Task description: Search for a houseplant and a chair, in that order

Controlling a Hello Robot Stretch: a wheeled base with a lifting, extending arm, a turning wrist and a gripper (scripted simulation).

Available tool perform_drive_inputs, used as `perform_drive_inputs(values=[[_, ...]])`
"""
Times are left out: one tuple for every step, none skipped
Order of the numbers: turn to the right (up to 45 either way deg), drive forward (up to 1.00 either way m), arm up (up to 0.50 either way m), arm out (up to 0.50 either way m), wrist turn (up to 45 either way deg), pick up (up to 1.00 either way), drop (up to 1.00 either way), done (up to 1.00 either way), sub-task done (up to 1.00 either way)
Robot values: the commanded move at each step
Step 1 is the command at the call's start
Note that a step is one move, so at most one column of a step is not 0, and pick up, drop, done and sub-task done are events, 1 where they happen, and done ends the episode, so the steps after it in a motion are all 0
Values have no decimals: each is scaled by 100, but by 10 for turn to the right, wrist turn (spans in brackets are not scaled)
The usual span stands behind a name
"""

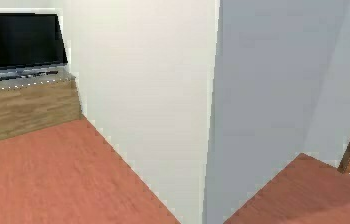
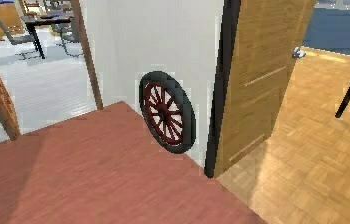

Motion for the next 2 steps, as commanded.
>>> perform_drive_inputs(values=[[0, 65, 0, 0, 0, 0, 0, 0, 0], [-450, 0, 0, 0, 0, 0, 0, 0, 0]])
